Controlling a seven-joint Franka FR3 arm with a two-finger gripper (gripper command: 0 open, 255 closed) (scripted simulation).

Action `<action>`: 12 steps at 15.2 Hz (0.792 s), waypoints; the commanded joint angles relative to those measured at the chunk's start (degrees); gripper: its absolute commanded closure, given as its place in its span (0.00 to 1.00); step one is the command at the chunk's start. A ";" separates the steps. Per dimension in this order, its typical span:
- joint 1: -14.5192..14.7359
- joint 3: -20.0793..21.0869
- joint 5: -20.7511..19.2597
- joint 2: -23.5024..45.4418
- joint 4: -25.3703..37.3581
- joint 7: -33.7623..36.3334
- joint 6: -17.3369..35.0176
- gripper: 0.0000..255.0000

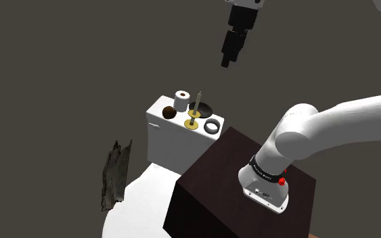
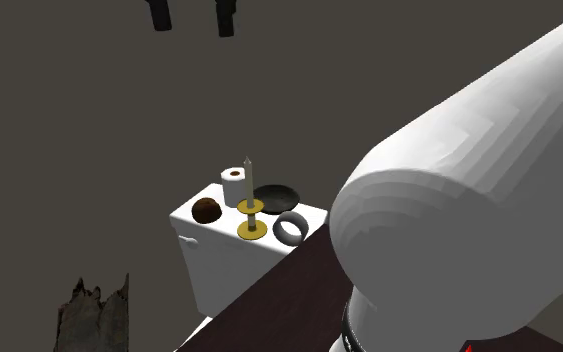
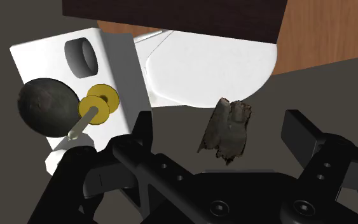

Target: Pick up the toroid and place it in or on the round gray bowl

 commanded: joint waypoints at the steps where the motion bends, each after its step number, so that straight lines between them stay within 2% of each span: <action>1: 0.00 0.00 0.00 0.00 0.00 0.00 0.00 0.00; 7: -1.58 -3.53 -3.13 -3.23 -12.34 -4.59 10.74 0.00; 12: -3.47 -7.04 -6.14 -3.39 -20.93 -8.39 20.65 0.00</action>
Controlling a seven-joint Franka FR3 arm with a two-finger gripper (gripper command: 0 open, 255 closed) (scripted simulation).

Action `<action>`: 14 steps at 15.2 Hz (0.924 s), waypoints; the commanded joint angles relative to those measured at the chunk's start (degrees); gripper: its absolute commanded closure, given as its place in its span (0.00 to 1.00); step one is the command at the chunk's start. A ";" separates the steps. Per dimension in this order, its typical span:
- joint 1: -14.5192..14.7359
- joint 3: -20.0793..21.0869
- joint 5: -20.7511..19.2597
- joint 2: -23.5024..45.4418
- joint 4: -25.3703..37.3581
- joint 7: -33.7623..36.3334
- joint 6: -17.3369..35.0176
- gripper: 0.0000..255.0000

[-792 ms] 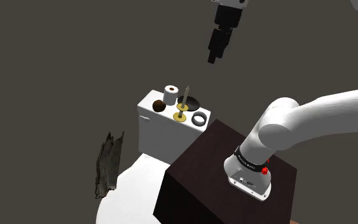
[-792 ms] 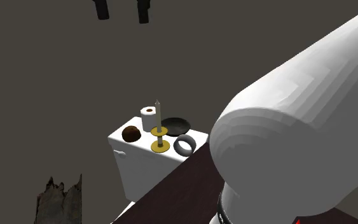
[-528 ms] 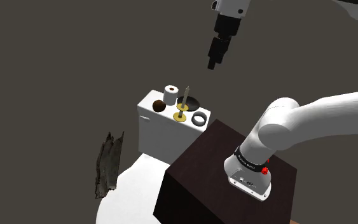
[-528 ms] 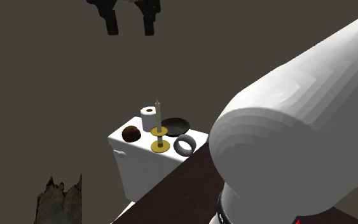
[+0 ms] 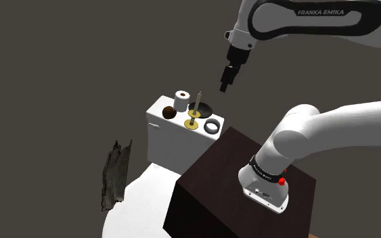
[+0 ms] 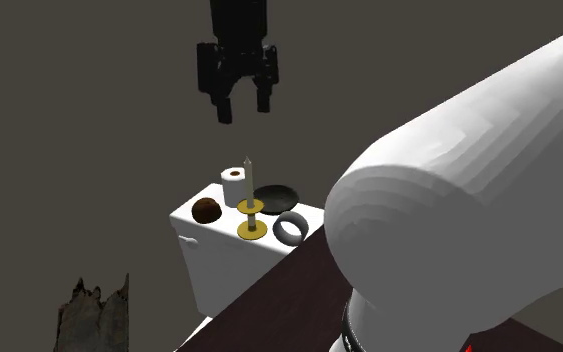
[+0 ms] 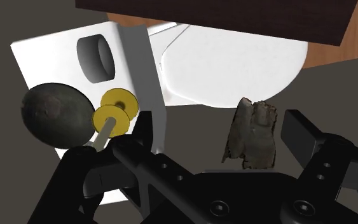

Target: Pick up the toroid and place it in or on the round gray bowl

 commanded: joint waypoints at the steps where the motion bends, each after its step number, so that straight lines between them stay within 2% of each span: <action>1: -0.71 -1.33 -1.13 0.76 -2.83 -1.40 4.34 0.00; 8: -4.08 -7.35 -5.68 7.18 -11.07 -7.05 21.19 0.00; 14: -5.97 -13.48 -8.36 19.38 -14.07 -12.62 38.29 0.00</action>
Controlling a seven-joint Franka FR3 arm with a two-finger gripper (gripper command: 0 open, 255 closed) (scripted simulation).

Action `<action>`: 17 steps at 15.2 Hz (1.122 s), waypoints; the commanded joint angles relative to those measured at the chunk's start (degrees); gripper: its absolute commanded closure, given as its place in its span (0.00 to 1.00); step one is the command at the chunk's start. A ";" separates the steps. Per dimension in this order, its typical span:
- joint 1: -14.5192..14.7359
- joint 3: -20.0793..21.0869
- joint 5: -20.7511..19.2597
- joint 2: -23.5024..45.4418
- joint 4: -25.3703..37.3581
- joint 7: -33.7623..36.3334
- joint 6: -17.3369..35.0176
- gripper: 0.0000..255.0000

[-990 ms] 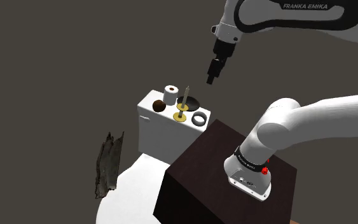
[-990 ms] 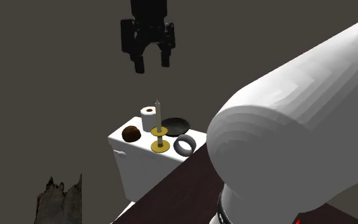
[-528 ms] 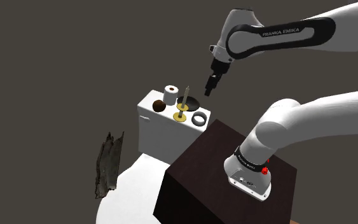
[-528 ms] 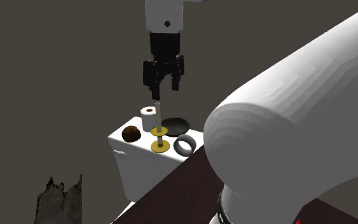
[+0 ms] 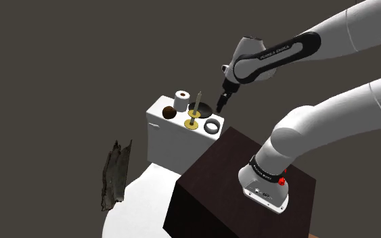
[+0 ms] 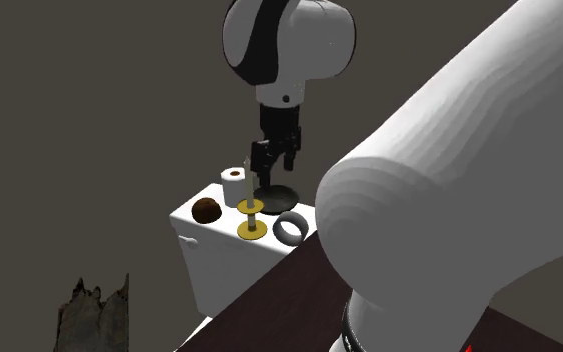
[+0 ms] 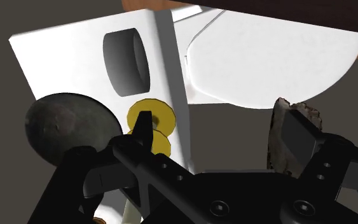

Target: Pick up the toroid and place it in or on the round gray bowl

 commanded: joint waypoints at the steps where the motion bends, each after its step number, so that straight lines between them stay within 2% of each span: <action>1: -0.19 -2.29 -0.37 5.17 -0.44 -2.19 6.44 0.00; 3: 0.30 -4.77 0.31 10.76 -0.23 -4.88 12.44 0.00; 5: 1.82 -7.67 2.70 16.75 0.44 -8.61 18.32 0.00; 7: 4.92 -11.09 8.66 23.11 1.58 -14.74 23.86 0.00; 8: 7.17 -12.80 14.23 26.47 2.39 -19.63 26.34 0.00; 9: 9.23 -13.67 22.52 30.03 3.49 -26.50 28.41 0.00; 10: 9.96 -12.77 32.94 33.75 5.06 -35.02 29.82 0.00; 11: 8.63 -10.08 43.05 37.36 7.03 -43.47 30.67 0.00; 12: 5.09 -5.86 50.82 40.59 9.10 -50.38 31.41 0.00; 13: 0.70 -1.29 56.55 43.49 11.16 -55.90 32.25 0.00; 14: -2.62 1.96 60.20 45.64 12.76 -59.65 32.94 0.00; 17: -6.81 7.02 65.45 48.93 14.70 -64.24 34.62 0.00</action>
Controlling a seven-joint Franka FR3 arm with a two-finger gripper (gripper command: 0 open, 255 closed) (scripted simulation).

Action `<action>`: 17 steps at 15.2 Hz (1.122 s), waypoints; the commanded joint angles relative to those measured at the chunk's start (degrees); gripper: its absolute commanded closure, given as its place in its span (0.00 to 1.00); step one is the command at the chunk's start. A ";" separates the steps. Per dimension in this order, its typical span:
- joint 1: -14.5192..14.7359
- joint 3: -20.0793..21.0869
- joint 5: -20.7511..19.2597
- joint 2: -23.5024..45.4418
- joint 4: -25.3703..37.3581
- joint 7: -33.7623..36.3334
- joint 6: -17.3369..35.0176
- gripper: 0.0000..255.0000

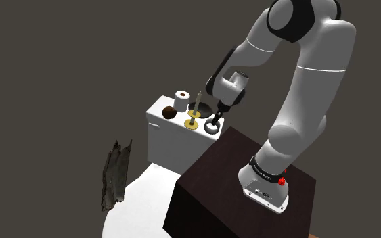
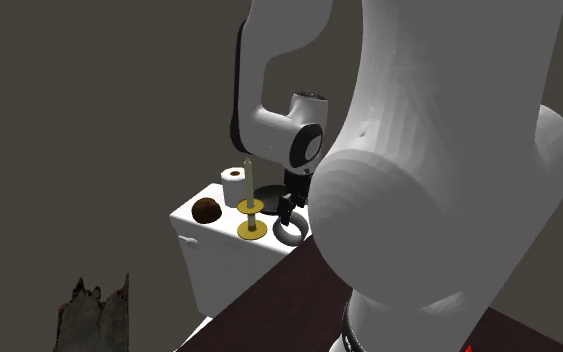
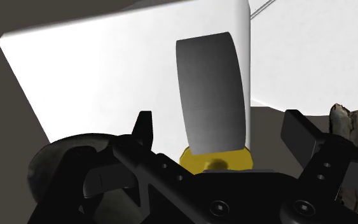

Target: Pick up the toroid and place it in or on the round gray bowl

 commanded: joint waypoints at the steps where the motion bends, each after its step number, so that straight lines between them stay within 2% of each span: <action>1: -2.79 3.19 4.15 2.35 1.47 -3.86 1.09 0.00; 5: -6.96 8.09 9.79 6.27 4.05 -9.22 3.13 0.00; 12: -6.96 8.09 9.75 6.26 4.03 -9.18 3.13 0.00; 13: -6.96 8.09 9.75 6.26 4.03 -9.18 3.13 1.00; 17: -6.97 8.10 9.77 6.25 4.02 -9.19 3.14 1.00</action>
